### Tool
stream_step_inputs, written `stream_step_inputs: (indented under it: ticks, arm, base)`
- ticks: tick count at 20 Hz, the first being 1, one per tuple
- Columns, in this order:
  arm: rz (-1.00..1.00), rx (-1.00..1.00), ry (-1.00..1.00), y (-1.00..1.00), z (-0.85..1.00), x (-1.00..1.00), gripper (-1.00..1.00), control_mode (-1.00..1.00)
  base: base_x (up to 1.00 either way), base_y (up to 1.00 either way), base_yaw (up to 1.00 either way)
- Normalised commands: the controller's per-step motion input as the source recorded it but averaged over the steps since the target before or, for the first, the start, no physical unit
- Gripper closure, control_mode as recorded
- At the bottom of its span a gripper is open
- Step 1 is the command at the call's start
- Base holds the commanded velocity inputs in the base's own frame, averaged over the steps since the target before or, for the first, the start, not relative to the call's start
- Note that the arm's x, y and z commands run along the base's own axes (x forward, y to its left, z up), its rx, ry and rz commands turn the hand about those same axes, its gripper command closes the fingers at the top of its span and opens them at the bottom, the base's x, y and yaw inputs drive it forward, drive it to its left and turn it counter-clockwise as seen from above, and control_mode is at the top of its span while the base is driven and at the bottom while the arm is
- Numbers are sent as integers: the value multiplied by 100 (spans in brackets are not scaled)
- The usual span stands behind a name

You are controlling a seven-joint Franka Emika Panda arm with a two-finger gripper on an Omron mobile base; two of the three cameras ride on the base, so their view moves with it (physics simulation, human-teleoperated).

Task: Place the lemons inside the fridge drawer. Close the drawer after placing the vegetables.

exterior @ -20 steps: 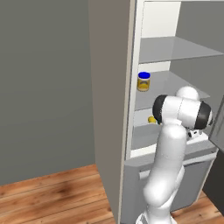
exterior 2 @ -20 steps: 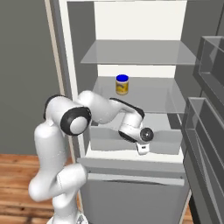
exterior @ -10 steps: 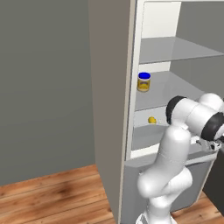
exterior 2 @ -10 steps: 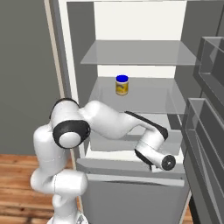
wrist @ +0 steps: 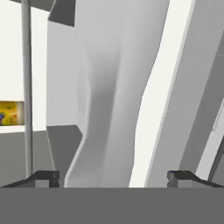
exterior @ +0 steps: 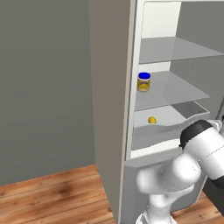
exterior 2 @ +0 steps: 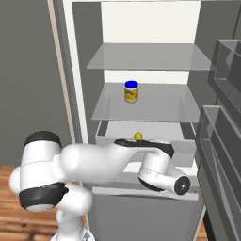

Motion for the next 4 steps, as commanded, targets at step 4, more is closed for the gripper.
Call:
stream_step_inputs:
  ticks: [4]
  arm:
    - [-6, -5, 2, 73, 50, -53, -100, -100]
  base:
    - [0, 0, 0]
